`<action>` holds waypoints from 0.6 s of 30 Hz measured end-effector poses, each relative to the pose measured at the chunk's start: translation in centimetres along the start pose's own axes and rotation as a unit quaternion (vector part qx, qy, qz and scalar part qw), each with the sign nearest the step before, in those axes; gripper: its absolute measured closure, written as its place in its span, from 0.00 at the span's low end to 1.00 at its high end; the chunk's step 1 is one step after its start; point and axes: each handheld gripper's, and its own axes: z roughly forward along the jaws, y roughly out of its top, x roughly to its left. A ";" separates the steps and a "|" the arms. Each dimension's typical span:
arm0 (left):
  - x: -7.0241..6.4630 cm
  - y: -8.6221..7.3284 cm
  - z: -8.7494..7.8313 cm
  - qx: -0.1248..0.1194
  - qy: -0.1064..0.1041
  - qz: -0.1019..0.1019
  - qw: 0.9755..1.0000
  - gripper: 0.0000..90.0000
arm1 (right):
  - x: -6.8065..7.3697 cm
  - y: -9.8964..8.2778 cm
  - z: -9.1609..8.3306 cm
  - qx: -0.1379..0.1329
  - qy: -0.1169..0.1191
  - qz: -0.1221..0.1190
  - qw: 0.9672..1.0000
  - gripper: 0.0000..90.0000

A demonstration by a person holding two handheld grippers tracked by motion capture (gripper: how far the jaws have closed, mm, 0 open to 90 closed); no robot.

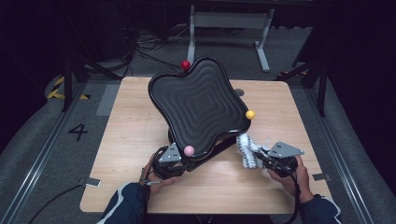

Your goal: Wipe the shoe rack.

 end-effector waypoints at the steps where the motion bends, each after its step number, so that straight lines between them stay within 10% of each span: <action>1: 0.0 0.0 0.0 -0.002 0.000 0.000 1.000 0.82 | 0.1 0.0 -0.4 -0.007 0.004 0.002 1.000 0.91; 18: 0.1 0.0 0.1 -0.001 -0.003 -0.001 1.000 0.82 | 1.2 4.5 -2.5 -0.085 -0.012 -0.022 0.996 0.91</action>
